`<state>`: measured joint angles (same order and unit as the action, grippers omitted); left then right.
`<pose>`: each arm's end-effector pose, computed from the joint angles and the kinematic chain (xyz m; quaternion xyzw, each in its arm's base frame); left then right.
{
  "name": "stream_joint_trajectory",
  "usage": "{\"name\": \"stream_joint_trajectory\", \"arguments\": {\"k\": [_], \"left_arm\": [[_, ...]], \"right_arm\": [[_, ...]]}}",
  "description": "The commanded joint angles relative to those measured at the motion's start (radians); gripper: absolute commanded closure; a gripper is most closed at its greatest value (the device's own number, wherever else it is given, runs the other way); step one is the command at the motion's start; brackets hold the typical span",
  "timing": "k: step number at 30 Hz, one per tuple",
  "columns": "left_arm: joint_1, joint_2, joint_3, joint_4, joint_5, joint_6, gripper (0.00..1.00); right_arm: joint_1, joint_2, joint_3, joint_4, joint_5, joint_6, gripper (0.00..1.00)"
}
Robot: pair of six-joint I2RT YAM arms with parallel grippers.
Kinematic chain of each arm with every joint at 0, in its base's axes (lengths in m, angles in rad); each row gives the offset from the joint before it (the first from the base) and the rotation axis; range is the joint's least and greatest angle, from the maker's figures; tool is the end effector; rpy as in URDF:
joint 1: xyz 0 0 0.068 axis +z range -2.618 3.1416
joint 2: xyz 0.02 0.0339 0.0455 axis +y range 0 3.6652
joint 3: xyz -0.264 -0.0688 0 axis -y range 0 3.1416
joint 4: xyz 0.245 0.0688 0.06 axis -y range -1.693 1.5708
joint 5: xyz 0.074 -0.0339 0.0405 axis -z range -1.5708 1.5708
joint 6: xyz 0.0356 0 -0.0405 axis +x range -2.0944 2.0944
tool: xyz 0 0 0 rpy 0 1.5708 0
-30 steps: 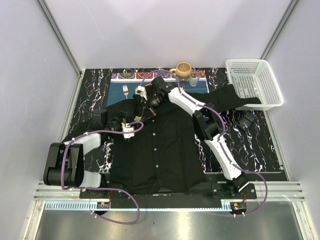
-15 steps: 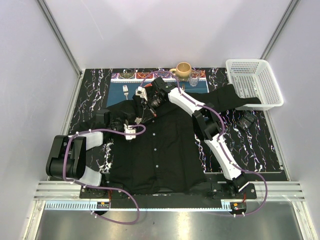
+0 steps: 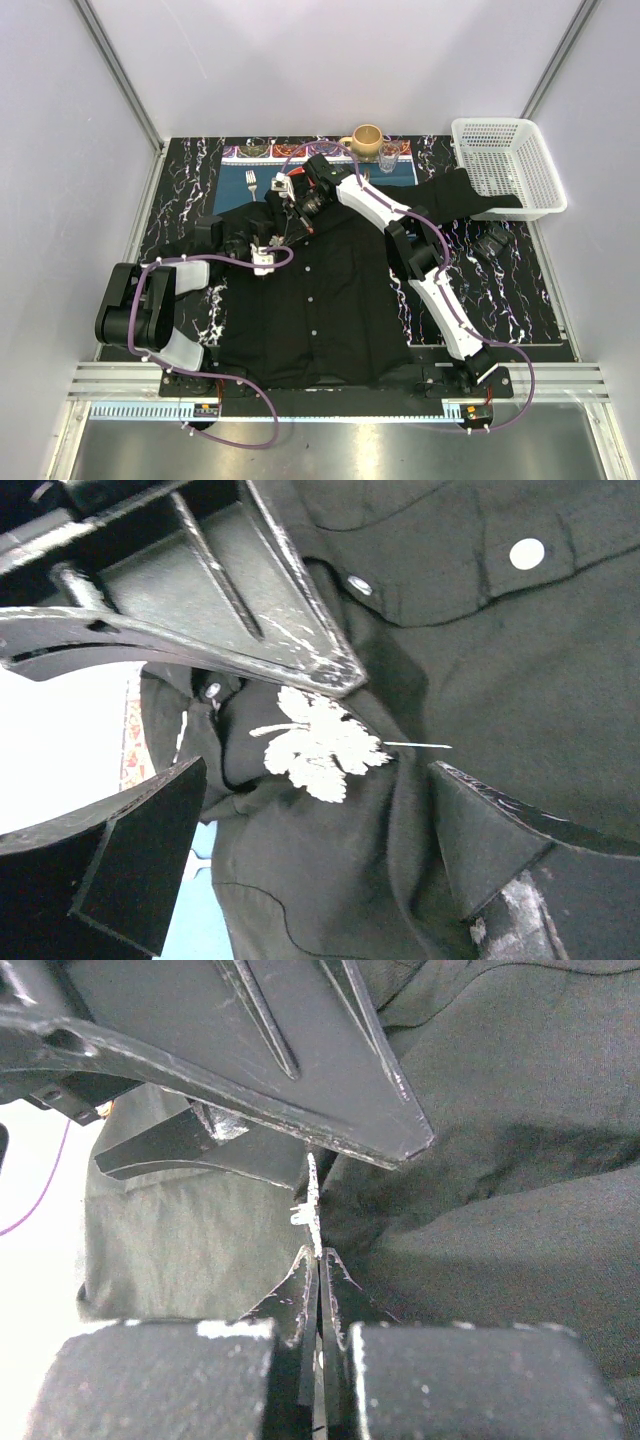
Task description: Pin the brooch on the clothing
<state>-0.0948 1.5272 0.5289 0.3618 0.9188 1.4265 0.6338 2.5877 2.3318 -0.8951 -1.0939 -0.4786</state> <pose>0.2646 -0.0536 0.1470 0.6964 0.4421 -0.0620 0.5620 0.4112 0.3415 0.1659 -0.5331 0.6522 0.5209 0.1380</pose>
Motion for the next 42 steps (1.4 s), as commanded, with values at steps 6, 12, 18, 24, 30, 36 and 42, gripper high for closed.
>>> {"name": "stream_joint_trajectory", "arguments": {"k": [6,12,18,24,30,36,42], "left_arm": [[-0.014,-0.012,0.049,0.161,0.084,-0.146,0.01],[-0.014,-0.021,0.057,0.122,0.097,-0.135,0.01],[-0.011,-0.001,0.059,0.002,0.089,0.014,0.01],[-0.011,0.016,0.062,-0.032,0.092,0.063,0.01],[-0.011,0.013,0.062,0.000,0.104,0.029,0.01],[-0.020,0.001,0.056,0.068,0.106,-0.054,0.01],[-0.025,-0.009,0.056,0.124,0.103,-0.126,0.01]], "right_arm": [[0.004,0.014,0.052,-0.030,-0.032,-0.022,1.00],[0.003,0.018,0.066,-0.030,-0.027,-0.022,1.00],[0.003,0.014,0.067,-0.031,-0.037,-0.029,1.00],[0.003,0.009,0.061,-0.047,-0.038,-0.040,1.00],[0.007,0.011,0.060,-0.047,-0.046,-0.037,1.00],[0.012,0.012,0.057,-0.047,-0.049,-0.037,1.00],[0.014,0.012,0.058,-0.047,-0.044,-0.040,1.00]]}}
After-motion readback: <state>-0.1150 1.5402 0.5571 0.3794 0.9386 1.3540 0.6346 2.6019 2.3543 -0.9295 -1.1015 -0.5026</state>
